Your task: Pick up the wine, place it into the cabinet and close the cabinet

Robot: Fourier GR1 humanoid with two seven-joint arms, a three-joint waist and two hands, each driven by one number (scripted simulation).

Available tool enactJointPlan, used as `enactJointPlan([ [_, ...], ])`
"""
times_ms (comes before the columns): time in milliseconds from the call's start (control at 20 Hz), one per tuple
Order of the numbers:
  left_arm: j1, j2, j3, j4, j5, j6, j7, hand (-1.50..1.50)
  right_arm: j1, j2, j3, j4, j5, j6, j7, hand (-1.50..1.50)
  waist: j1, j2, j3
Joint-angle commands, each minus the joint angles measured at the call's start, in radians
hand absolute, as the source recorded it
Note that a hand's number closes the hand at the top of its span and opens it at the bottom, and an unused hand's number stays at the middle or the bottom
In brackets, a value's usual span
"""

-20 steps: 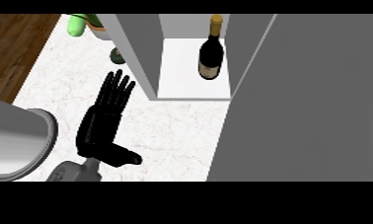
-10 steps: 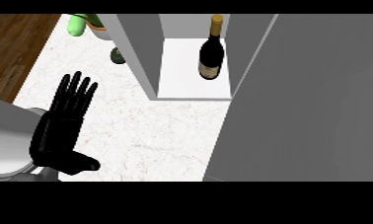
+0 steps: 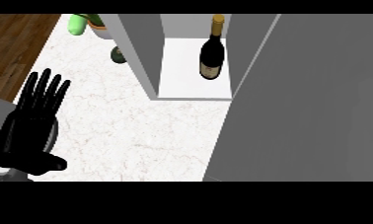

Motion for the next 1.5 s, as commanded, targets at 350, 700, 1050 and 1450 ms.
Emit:
enactJointPlan([
  [350,-0.033,0.056,0.057,0.027,0.058,-0.074,0.041,-1.5,-0.127,0.182,0.08,-0.14,-0.057,0.001,0.156,1.5,0.021,0.008,-0.003],
  [700,-0.042,0.094,0.075,0.044,0.071,-0.129,0.053,-1.5,-0.229,0.259,0.026,-0.051,-0.106,0.04,0.185,1.5,0.065,0.019,-0.005],
  [1050,-0.032,0.09,0.073,0.075,0.062,-0.156,0.042,-1.5,-0.39,0.372,-0.04,0.044,-0.109,0.034,0.323,1.5,0.085,0.015,-0.008],
  [1450,-0.065,0.057,0.077,0.126,0.056,-0.127,0.042,-1.5,-0.832,0.713,-0.113,0.376,-0.115,-0.042,0.548,1.5,0.054,0.009,-0.004],
])
